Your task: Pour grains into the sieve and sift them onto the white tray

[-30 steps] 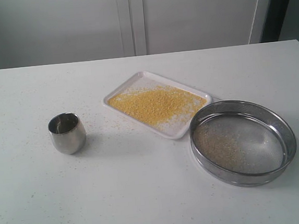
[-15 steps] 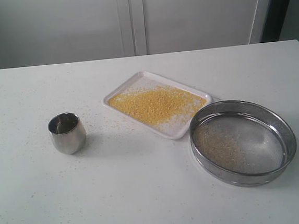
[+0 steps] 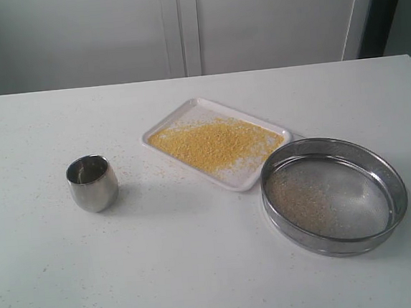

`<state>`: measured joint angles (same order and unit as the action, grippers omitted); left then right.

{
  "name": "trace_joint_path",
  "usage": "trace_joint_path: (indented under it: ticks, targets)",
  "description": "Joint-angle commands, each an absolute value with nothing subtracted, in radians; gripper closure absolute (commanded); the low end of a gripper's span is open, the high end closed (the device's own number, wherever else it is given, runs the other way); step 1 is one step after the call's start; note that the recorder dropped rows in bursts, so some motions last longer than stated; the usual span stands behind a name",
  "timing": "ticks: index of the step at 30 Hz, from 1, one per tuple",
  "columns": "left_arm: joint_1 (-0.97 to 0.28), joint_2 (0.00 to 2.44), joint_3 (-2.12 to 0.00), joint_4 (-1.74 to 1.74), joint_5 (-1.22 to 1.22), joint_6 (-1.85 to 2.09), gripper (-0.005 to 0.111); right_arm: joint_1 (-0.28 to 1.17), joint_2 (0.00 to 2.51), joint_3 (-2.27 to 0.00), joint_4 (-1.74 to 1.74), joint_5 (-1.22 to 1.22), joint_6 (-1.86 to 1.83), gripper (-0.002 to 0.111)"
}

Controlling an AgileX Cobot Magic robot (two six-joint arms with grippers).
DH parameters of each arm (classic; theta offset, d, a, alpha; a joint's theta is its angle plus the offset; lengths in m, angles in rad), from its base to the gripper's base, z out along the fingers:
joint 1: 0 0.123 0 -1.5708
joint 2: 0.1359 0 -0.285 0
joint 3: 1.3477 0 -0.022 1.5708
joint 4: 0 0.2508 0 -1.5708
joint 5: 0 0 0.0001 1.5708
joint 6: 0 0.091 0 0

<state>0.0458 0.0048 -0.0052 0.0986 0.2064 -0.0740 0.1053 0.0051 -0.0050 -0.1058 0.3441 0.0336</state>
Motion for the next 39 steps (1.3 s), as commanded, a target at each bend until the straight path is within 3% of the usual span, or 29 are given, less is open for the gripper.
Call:
trace_joint_path:
  ticks: [1, 39]
  targets:
    - [0.049, 0.000, 0.000, 0.096, 0.204, 0.036, 0.107, 0.110, 0.000, 0.000, -0.106, 0.336, 0.047, 0.108]
    - [0.049, 0.000, 0.000, 0.063, 0.264, -0.030, 0.107, 0.110, 0.000, 0.000, -0.106, 0.336, 0.047, 0.108]
